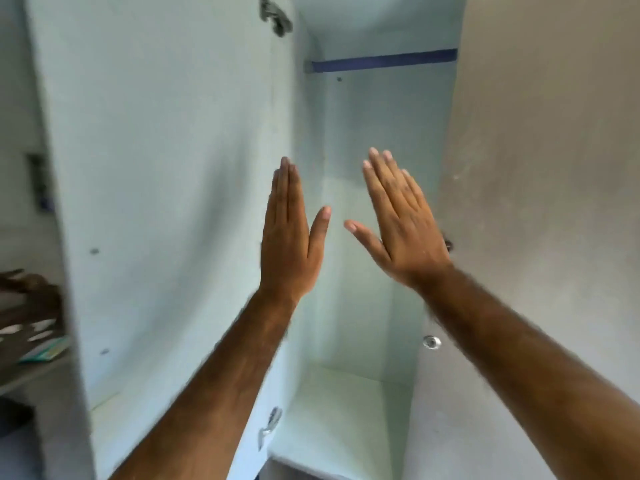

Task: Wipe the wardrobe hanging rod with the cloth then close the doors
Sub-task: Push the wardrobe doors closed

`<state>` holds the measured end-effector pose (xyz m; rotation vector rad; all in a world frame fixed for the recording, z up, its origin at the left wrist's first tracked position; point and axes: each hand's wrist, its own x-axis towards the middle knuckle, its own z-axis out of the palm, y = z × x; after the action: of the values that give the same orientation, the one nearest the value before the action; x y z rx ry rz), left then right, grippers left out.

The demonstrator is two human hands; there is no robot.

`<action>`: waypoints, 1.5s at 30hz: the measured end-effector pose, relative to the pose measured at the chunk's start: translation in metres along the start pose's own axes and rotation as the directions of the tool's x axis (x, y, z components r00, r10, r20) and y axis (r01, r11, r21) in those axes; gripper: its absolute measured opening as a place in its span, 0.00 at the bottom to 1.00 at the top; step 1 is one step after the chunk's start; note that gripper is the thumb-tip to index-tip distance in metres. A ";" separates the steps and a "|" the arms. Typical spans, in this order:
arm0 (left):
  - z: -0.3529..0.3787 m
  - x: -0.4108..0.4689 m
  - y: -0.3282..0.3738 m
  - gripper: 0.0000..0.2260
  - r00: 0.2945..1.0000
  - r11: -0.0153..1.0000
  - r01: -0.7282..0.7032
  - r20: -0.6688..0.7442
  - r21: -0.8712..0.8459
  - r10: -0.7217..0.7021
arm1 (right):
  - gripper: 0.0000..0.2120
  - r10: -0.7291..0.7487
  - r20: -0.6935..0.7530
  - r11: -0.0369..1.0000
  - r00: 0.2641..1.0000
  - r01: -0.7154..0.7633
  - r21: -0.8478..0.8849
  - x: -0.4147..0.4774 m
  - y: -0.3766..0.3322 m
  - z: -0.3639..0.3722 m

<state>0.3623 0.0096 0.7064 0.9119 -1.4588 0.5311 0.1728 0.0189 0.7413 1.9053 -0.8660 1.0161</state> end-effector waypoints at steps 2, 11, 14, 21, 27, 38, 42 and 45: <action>-0.053 -0.017 -0.013 0.31 0.995 0.999 0.045 -0.083 -0.031 -0.047 | 0.38 -0.152 -0.020 0.988 0.988 0.152 0.008 0.039 -0.037 0.011; -0.195 -0.060 -0.096 0.35 0.900 0.926 0.331 -0.356 0.181 -0.252 | 0.32 -0.585 -0.250 0.792 0.771 0.609 0.026 0.162 -0.219 0.020; -0.191 -0.074 -0.110 0.39 0.876 0.874 0.462 -0.231 0.148 -0.424 | 0.32 -0.631 -0.235 0.765 0.739 0.643 -0.033 0.177 -0.242 0.028; -0.176 -0.088 -0.092 0.38 0.854 0.867 0.498 -0.186 0.022 -0.486 | 0.31 -0.661 -0.171 0.748 0.731 0.660 -0.066 0.173 -0.220 0.030; -0.157 -0.103 -0.036 0.39 0.896 0.905 0.420 -0.124 -0.070 -0.426 | 0.29 -0.621 -0.239 0.776 0.747 0.629 -0.051 0.143 -0.175 0.004; -0.094 -0.063 0.046 0.21 0.973 0.763 0.228 0.121 -0.605 -0.195 | 0.30 -0.492 -0.062 0.866 0.869 0.481 -0.136 0.050 -0.046 -0.069; -0.041 -0.018 0.051 0.21 0.981 0.754 0.141 0.193 -0.641 -0.019 | 0.31 -0.390 0.001 0.902 0.921 0.383 -0.198 0.015 0.003 -0.075; 0.014 0.014 0.048 0.22 0.977 0.892 -0.063 0.154 -0.447 0.146 | 0.31 -0.288 0.066 0.908 0.955 0.294 -0.299 -0.009 0.044 -0.071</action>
<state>0.3174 0.0231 0.7278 0.5314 -1.7145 0.1787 0.1090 0.0624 0.7729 1.7163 -0.6786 0.6408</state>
